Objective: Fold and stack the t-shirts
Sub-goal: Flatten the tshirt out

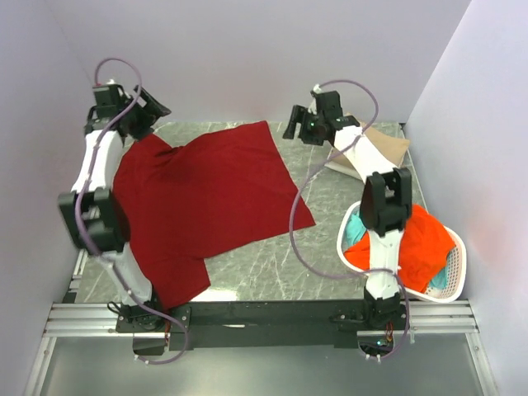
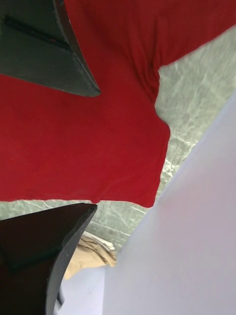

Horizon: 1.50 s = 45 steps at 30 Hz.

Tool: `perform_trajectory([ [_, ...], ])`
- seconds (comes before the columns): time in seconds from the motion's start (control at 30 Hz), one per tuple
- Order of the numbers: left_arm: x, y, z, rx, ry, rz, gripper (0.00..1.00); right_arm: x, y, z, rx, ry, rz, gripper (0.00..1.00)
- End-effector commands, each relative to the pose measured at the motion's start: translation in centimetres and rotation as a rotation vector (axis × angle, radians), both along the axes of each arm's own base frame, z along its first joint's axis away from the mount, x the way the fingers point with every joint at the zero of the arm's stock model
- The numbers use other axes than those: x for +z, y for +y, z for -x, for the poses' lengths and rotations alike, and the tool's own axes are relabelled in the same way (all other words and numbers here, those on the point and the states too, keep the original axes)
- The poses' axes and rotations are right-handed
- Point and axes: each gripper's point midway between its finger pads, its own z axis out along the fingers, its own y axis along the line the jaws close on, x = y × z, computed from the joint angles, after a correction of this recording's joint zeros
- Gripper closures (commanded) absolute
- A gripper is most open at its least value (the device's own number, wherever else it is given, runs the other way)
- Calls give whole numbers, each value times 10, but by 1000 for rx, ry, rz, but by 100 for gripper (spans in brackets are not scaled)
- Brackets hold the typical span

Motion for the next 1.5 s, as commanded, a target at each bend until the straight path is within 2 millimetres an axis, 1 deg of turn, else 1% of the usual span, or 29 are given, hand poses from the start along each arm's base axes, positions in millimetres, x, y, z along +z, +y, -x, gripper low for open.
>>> perform_trajectory([
  [0.0,-2,17,44,61,62,-122,5,68,42,41,132,-167,27,15],
  [0.03,-16,18,60,68,103,-132,3,72,59,56,170,-174,24,15],
  [0.07,-24,19,69,67,127,-148,2,55,66,70,200,-137,28,15],
  [0.1,-32,22,77,77,149,-160,2,50,73,78,220,-124,23,16],
  [0.13,-47,21,90,73,185,-161,1,45,80,84,239,-120,18,16],
  [0.17,-55,23,97,73,209,-161,1,32,91,96,267,-91,18,16],
  [0.2,-61,23,103,72,230,-158,0,26,96,101,275,-73,9,16],
  [0.23,-73,22,113,73,260,-153,0,14,99,104,285,-45,11,17],
  [0.27,-78,26,118,80,274,-150,0,8,105,109,297,-25,6,18],
  [0.3,-83,27,122,82,280,-150,1,3,107,111,298,-7,0,19],
  [0.33,-94,28,131,83,306,-145,0,-7,109,112,300,15,2,19],
  [0.4,-105,37,139,94,324,-154,1,-19,109,115,297,47,1,20],
  [0.43,-116,40,148,98,350,-158,0,-27,109,116,295,64,6,20],
  [0.47,-122,49,152,121,366,-160,0,-33,109,118,296,78,10,20],
  [0.53,-137,54,162,127,400,-159,1,-45,107,120,298,107,25,20],
  [0.6,-146,60,167,144,422,-162,0,-60,105,123,303,139,43,20],
  [0.67,-160,62,171,149,449,-162,0,-72,101,127,297,174,62,20],
  [0.7,-170,61,174,142,475,-157,1,-80,100,128,295,195,70,20],
  [0.8,-186,62,171,138,501,-152,1,-95,93,134,280,253,91,21],
  [0.83,-197,62,171,132,524,-147,0,-98,90,136,275,265,94,21],
  [0.9,-202,63,162,123,527,-146,1,-106,86,139,264,291,104,22],
  [0.93,-214,65,161,119,555,-146,1,-110,81,140,253,308,108,22],
  [1.1,-233,66,145,100,582,-147,2,-126,62,145,210,388,146,23],
  [1.2,-241,60,134,68,600,-154,3,-135,47,149,184,426,174,23],
  [1.23,-240,59,129,63,594,-157,3,-135,45,151,179,436,177,23],
  [1.33,-240,45,113,23,589,-182,3,-140,29,154,146,472,183,23],
  [1.37,-239,37,108,4,589,-198,3,-141,26,156,142,482,182,23],
  [1.4,-237,34,96,-6,576,-208,3,-142,18,154,124,490,183,23],
  [1.47,-236,22,88,-33,579,-222,3,-144,9,154,103,503,184,23],
])
